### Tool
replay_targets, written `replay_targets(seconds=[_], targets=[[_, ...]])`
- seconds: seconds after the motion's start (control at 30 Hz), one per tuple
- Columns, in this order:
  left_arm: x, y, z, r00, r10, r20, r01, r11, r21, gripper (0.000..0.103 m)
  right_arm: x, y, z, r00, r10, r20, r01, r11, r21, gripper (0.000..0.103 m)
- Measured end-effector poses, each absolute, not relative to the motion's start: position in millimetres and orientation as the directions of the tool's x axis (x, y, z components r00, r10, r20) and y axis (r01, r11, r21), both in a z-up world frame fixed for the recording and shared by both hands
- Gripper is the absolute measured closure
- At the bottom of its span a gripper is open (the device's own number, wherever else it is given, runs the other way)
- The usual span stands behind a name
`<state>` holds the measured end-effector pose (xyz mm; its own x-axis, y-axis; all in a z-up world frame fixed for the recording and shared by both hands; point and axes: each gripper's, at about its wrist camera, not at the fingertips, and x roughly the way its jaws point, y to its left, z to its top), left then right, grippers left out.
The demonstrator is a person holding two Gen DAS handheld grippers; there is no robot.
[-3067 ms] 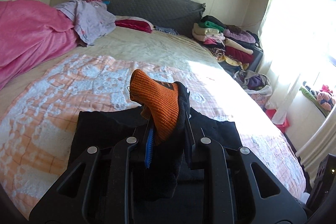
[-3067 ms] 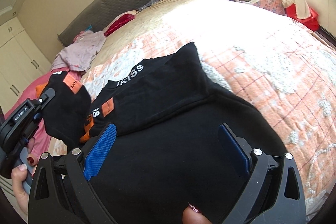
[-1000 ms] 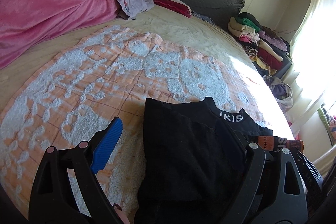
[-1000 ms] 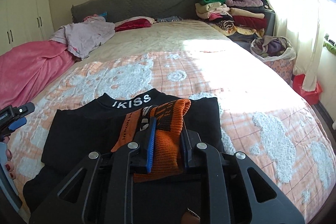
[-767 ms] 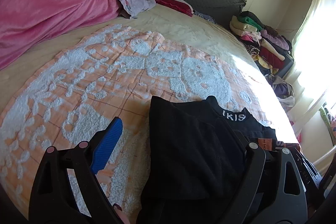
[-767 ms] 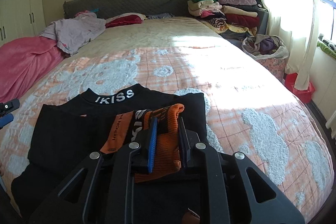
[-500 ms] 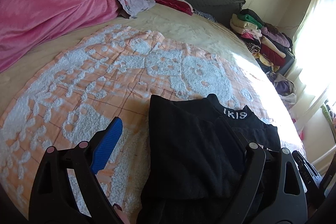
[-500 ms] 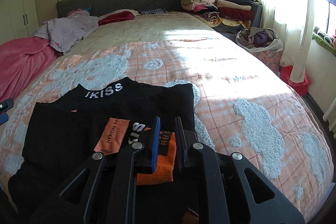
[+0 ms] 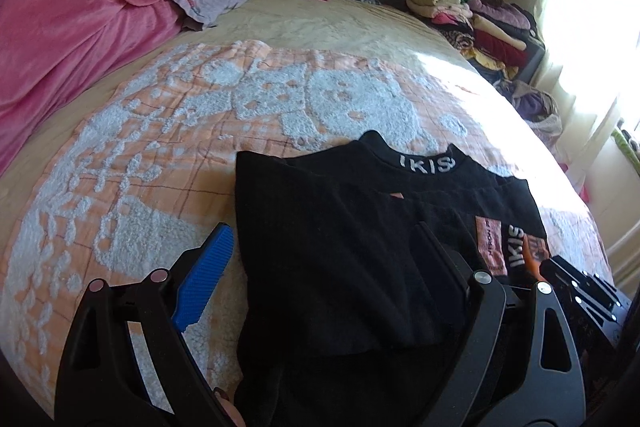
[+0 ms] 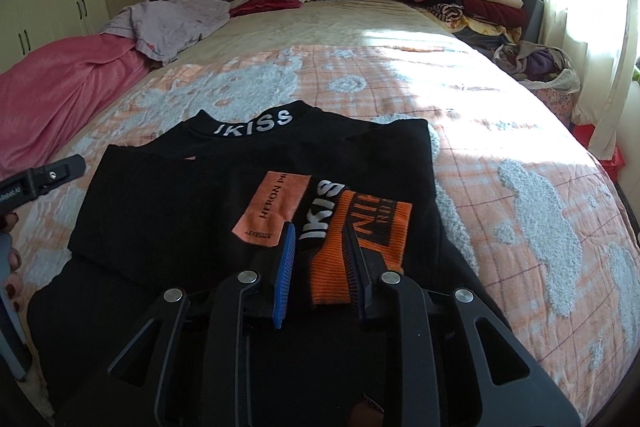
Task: Fold small clothes
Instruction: 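Press the orange cuff flat on the shirt body and open the right tool, then move both open tools along the shirt body to the hem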
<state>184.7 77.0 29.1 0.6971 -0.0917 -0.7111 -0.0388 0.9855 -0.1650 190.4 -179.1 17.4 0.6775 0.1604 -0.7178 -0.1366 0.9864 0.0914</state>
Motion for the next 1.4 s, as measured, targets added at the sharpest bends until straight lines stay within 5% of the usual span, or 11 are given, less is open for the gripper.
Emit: replay_targets(seconds=[0.53,0.6,0.97,1.27,1.4], targets=[[192,43,-15,0.538,-0.096,-0.837,0.085,0.995,-0.059,0.020,197,-167,-3,0.599,0.176,-0.781,-0.164,0.982,0.095,0.075],[192,44,-17,0.533,-0.092,-0.841,0.084,0.995,-0.056,0.020,199,-169,-9,0.587,0.137,-0.798,-0.136,0.988,0.069,0.063],[191,45,-14,0.538,-0.102,-0.837,0.078,0.994,-0.071,0.020,189,-179,-1,0.616,0.188,-0.765,-0.131,0.982,0.136,0.055],[185,53,0,0.559,-0.146,-0.816,0.070,0.989,-0.130,0.020,180,-189,16,0.654,0.221,-0.723,-0.110,0.974,0.198,0.020],[181,55,6,0.577,-0.147,-0.804,0.069,0.989,-0.132,0.019,178,-192,22,0.665,0.221,-0.713,-0.103,0.973,0.206,0.018]])
